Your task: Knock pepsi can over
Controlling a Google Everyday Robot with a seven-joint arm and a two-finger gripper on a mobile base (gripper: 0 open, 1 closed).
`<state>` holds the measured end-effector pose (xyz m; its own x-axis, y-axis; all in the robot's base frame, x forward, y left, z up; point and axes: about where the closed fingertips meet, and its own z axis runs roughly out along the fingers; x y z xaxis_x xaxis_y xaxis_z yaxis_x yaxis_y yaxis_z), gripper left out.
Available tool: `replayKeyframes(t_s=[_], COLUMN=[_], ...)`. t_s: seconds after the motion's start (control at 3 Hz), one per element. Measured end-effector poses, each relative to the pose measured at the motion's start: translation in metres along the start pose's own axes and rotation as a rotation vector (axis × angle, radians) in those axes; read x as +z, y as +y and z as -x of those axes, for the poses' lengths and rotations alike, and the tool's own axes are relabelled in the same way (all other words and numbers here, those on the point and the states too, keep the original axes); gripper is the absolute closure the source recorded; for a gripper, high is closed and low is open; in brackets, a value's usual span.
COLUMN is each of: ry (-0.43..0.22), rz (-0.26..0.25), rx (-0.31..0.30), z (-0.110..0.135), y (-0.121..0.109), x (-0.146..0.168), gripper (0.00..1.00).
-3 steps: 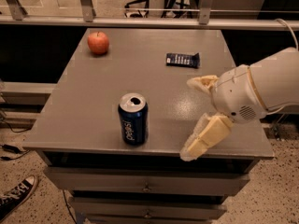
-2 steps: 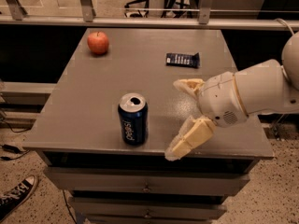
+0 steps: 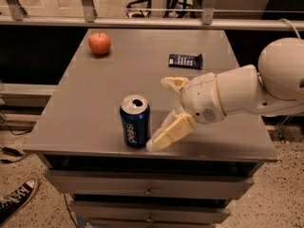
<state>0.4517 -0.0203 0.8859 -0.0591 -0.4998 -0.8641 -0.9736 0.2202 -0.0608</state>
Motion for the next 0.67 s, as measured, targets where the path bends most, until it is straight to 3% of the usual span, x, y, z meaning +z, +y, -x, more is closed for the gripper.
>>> replayKeyframes(t_s=[0.67], ry=[-0.058], rz=[-0.059], rx=[0.049], z=[0.016], y=[-0.039], x=[0.028], gripper=[0.0])
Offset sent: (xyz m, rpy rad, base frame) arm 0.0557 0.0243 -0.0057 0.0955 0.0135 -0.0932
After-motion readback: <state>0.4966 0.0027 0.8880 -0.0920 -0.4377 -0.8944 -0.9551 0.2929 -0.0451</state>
